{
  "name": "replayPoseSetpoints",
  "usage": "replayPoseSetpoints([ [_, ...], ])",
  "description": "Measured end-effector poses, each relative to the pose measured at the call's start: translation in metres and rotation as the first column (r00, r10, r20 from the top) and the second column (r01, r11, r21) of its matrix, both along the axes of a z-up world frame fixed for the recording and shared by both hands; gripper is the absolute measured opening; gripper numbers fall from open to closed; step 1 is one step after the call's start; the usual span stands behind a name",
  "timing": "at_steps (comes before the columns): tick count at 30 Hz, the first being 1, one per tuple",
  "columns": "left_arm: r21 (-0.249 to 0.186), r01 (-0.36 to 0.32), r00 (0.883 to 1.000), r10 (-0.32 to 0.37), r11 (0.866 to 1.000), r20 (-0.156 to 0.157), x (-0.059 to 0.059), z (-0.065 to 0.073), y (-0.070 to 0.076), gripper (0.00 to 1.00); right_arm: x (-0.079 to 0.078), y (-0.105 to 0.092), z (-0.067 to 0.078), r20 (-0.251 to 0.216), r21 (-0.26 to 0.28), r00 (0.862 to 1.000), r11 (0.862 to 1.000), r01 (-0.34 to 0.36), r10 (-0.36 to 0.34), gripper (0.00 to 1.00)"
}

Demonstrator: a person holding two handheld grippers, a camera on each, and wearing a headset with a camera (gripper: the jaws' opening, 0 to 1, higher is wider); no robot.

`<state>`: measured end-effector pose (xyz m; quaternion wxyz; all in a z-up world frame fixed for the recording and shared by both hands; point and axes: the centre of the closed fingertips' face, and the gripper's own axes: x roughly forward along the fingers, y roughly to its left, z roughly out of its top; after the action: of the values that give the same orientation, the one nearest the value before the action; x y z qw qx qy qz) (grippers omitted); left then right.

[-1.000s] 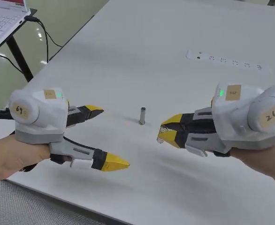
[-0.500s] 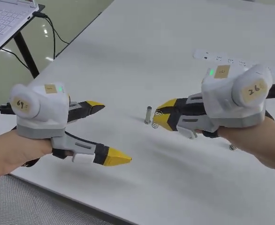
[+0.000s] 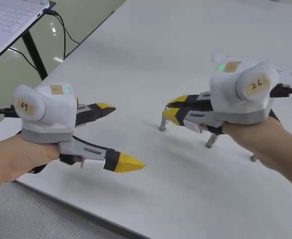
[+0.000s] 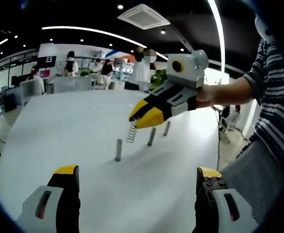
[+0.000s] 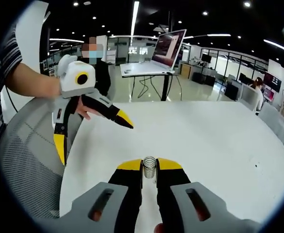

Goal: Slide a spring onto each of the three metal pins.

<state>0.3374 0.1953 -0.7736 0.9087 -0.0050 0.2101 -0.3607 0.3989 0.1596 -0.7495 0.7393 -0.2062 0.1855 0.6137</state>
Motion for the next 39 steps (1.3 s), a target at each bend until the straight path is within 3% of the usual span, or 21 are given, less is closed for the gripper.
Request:
replayPoseSetpoints([
  [4, 0.001, 0.0, 1.0, 0.0, 1.0, 0.0, -0.001, 0.0, 0.0, 0.98, 0.011, -0.002, 0.0, -0.023, 0.011, 0.999, 0.999, 0.042, -0.042, 0.07],
  [11, -0.001, 0.0, 1.0, 0.0, 1.0, 0.0, -0.001, 0.001, 0.0, 0.98, 0.024, 0.001, -0.003, -0.12, 0.051, 0.986, 0.991, 0.123, -0.116, 0.07],
  [28, -0.001, -0.001, 1.0, 0.001, 1.0, -0.003, 0.0, 0.002, 0.002, 0.98, 0.024, 0.007, -0.018, -0.108, 0.008, 0.988, 0.994, 0.108, -0.107, 0.07],
  [39, 0.011, 0.0, 1.0, 0.0, 1.0, -0.012, 0.001, 0.003, 0.004, 0.98, 0.028, 0.012, -0.051, -0.104, -0.052, 0.988, 0.992, 0.112, -0.117, 0.08],
])
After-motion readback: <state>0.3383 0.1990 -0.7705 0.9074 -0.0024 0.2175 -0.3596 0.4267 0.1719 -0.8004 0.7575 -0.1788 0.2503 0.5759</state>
